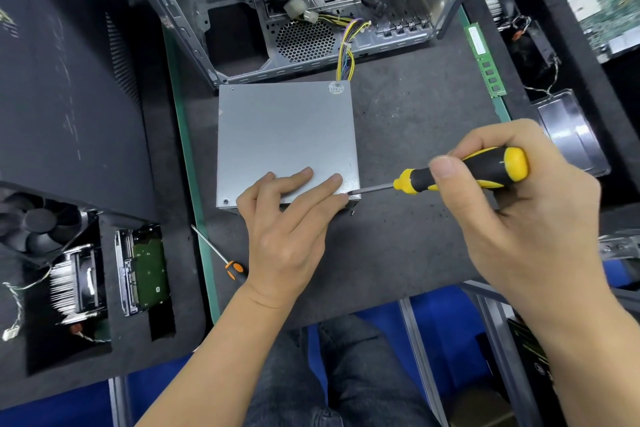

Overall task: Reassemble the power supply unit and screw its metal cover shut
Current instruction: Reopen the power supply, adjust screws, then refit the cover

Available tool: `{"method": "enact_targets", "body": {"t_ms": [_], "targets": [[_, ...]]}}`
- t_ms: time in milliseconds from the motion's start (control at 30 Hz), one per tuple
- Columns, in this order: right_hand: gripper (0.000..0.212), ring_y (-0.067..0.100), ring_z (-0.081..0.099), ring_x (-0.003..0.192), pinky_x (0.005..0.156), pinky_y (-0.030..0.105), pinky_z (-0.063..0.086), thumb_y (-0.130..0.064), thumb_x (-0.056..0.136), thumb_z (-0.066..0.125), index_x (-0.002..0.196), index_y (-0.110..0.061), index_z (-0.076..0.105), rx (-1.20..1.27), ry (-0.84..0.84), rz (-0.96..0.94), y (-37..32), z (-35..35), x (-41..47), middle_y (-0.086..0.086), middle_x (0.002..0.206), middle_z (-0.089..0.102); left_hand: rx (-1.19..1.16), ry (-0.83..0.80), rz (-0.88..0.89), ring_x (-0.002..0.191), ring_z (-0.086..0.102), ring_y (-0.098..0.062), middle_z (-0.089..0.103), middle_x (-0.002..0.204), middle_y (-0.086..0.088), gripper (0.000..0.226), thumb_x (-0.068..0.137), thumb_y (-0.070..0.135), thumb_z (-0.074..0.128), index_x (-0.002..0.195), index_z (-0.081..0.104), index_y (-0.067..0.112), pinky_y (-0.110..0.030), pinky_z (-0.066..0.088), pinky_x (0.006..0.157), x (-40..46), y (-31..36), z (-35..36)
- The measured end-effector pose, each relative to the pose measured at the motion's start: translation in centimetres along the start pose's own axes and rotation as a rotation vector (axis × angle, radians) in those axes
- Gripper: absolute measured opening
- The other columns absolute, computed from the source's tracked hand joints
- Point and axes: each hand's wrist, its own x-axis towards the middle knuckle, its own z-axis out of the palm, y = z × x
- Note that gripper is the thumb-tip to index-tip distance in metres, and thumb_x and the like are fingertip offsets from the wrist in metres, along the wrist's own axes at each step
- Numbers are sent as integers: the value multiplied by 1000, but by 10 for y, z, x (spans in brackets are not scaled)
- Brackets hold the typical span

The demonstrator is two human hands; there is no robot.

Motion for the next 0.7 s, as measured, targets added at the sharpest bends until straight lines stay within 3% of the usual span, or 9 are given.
{"method": "enact_targets", "body": {"t_ms": [367, 533, 700], "targets": [[15, -7, 55, 61, 58, 3, 36, -36, 93, 60, 91, -25, 51, 21, -8, 4, 0, 0, -1, -37, 73, 59, -11, 10, -9, 98, 69, -29, 74, 108, 9, 15, 87, 0, 75, 86, 81, 13, -48, 40, 93, 0, 0, 1], [13, -4, 53, 59, 58, 4, 36, -40, 91, 61, 89, -34, 50, 12, -2, 17, 0, 0, -2, -16, 81, 62, -9, 14, -11, 97, 69, -29, 74, 107, 9, 13, 86, 0, 76, 85, 80, 13, -48, 40, 92, 0, 1, 1], [14, -8, 53, 62, 59, 2, 35, -39, 90, 62, 90, -29, 52, -32, -8, -6, -1, 1, -2, -11, 81, 60, -2, 21, -8, 95, 70, -29, 75, 106, 9, 13, 87, 1, 75, 83, 80, 12, -49, 41, 91, 1, 1, 1]]}}
